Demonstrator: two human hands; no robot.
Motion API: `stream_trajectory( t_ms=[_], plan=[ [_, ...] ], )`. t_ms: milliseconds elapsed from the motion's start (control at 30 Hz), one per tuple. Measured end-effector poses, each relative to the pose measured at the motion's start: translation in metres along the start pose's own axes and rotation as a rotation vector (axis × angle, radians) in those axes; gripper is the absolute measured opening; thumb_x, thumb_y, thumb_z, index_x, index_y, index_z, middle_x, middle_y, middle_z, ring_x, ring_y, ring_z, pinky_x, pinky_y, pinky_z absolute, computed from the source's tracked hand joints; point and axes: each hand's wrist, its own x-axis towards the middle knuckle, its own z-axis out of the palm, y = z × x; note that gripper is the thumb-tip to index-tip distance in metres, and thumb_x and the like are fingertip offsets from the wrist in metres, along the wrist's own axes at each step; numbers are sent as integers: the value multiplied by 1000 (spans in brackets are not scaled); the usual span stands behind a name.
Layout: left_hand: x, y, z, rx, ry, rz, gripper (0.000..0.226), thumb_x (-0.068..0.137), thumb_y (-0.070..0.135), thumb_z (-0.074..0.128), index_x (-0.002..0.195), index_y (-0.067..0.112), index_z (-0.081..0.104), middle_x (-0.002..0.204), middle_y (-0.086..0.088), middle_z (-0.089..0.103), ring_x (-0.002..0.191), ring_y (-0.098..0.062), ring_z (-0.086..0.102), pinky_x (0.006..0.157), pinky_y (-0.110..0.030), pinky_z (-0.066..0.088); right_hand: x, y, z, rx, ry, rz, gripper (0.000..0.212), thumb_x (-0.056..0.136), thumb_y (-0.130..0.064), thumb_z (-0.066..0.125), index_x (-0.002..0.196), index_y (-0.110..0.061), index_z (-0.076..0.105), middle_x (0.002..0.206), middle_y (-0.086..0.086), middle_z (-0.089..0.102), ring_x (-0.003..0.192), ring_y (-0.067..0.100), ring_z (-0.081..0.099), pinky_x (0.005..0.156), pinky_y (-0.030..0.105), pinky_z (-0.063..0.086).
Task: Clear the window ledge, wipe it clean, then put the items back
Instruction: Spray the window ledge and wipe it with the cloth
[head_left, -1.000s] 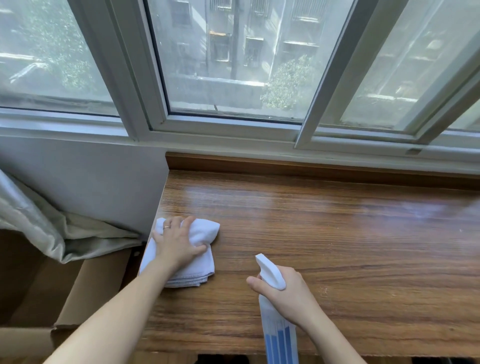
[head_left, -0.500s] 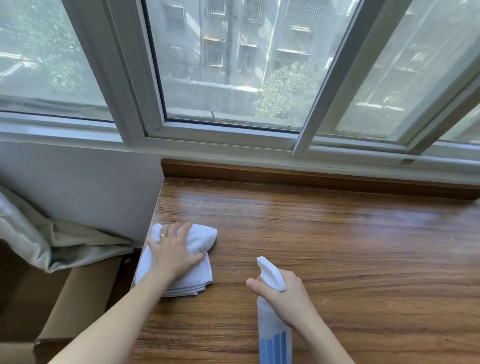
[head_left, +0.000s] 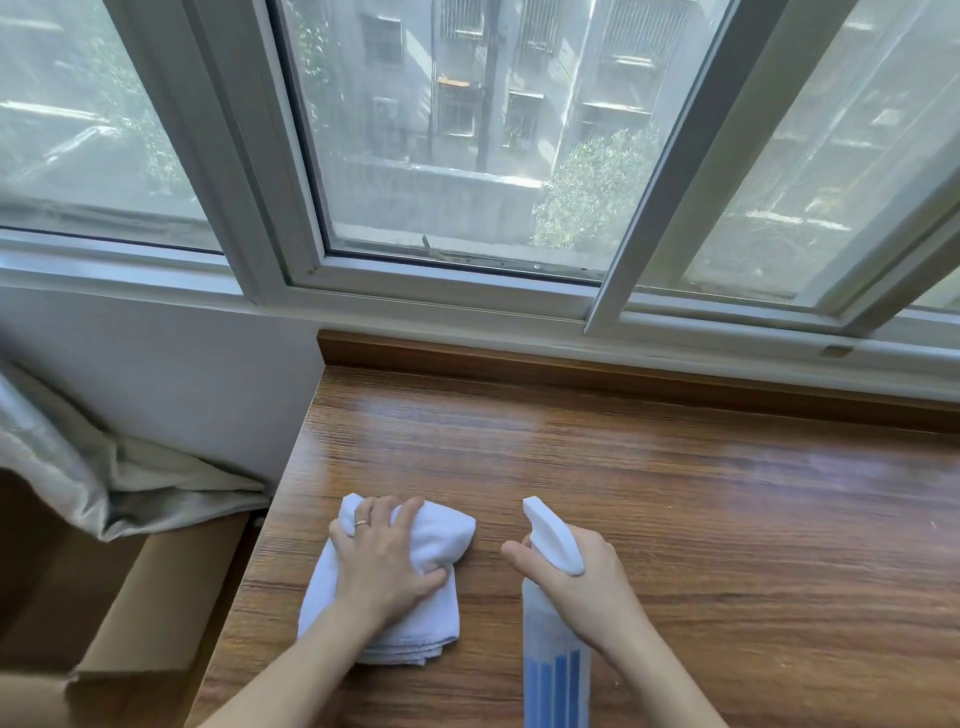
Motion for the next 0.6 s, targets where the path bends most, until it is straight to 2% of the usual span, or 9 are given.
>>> stream_trajectory(
  t_ms=[67, 133, 200, 300, 433, 533, 600],
  plan=[
    [15, 3, 1, -2, -11, -28, 81, 46, 72, 54, 115, 29, 60, 108, 0, 57, 103, -28, 49, 80, -49, 33, 6, -1, -4, 10, 3, 10, 41, 77, -54, 74, 64, -20, 56, 57, -13, 54, 55, 2, 47, 61, 26, 38],
    [34, 7, 2, -3, -48, -66, 83, 49, 73, 52, 119, 29, 59, 112, 0, 56, 109, -28, 47, 84, -53, 33, 11, -3, -6, 15, 1, 13, 48, 67, -66, 68, 69, -19, 59, 58, -11, 56, 56, 2, 49, 61, 26, 39],
    [55, 11, 0, 11, -94, -98, 88, 53, 76, 45, 129, 31, 53, 124, 0, 51, 120, -27, 41, 90, -56, 28, 17, -3, -7, 14, 5, 8, 53, 60, -73, 62, 72, -21, 59, 58, -11, 56, 56, 2, 49, 60, 25, 39],
    [87, 18, -5, 29, -148, -122, 95, 54, 78, 32, 139, 35, 38, 138, 3, 39, 132, -24, 27, 97, -54, 20, 24, -3, -9, 15, -9, 5, 53, 61, -72, 62, 71, -21, 59, 58, -11, 56, 56, 2, 49, 59, 24, 39],
    [125, 20, -5, 52, -136, -137, 89, 62, 78, 44, 140, 36, 35, 139, 2, 37, 134, -24, 24, 98, -53, 22, 35, 0, -11, 1, -35, 24, 51, 68, -68, 67, 73, -18, 62, 63, -8, 58, 60, 3, 52, 61, 24, 40],
    [151, 22, -2, 56, -120, -132, 83, 67, 76, 52, 138, 37, 37, 138, 2, 38, 134, -26, 26, 98, -52, 24, 43, 0, -15, -39, -33, 16, 43, 78, -59, 71, 74, -17, 63, 63, -9, 59, 59, 0, 51, 58, 15, 38],
    [168, 22, -2, 52, -112, -119, 81, 67, 75, 55, 137, 37, 38, 138, 1, 39, 134, -27, 27, 98, -53, 26, 48, -1, -16, -45, -33, 15, 42, 80, -56, 71, 75, -16, 63, 63, -9, 59, 60, -1, 51, 57, 15, 39]
  ],
)
